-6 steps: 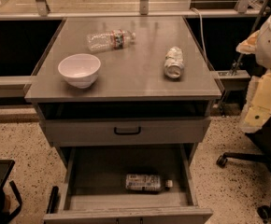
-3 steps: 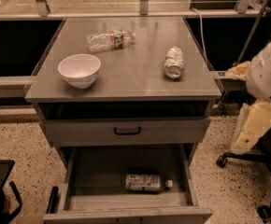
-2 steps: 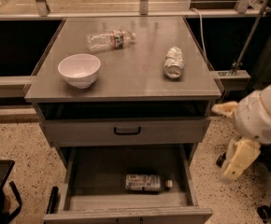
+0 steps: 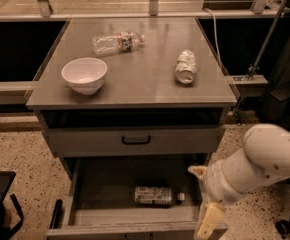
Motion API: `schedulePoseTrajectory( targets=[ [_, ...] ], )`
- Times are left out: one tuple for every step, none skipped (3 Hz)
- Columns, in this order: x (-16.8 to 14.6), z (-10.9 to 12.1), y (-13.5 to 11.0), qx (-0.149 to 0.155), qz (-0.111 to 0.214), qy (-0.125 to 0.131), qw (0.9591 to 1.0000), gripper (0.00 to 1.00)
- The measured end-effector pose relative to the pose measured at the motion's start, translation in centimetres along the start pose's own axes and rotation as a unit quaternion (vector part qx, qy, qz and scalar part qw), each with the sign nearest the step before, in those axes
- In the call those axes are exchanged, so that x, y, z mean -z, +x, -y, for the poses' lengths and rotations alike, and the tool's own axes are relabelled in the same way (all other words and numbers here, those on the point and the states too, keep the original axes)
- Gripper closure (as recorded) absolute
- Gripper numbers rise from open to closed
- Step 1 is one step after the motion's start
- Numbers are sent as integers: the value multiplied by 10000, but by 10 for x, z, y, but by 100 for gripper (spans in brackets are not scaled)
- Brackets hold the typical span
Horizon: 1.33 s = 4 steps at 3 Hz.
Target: Pick blue plastic bottle from middle drawer and place on counter
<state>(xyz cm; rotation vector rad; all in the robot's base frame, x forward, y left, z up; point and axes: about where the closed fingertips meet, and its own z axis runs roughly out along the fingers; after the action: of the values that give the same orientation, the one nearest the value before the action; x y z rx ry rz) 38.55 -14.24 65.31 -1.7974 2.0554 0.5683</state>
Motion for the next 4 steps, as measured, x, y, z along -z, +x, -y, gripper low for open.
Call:
schedulePoseTrajectory(
  targets=[
    [-90, -19, -3, 172, -438, -314, 9984, 0],
    [-147, 0, -12, 326, -767, -115, 9965, 0],
    [-158, 19, -38, 297, -640, 184, 9973, 0],
    [-157, 22, -22, 124, -460, 181, 9987, 0]
  ],
)
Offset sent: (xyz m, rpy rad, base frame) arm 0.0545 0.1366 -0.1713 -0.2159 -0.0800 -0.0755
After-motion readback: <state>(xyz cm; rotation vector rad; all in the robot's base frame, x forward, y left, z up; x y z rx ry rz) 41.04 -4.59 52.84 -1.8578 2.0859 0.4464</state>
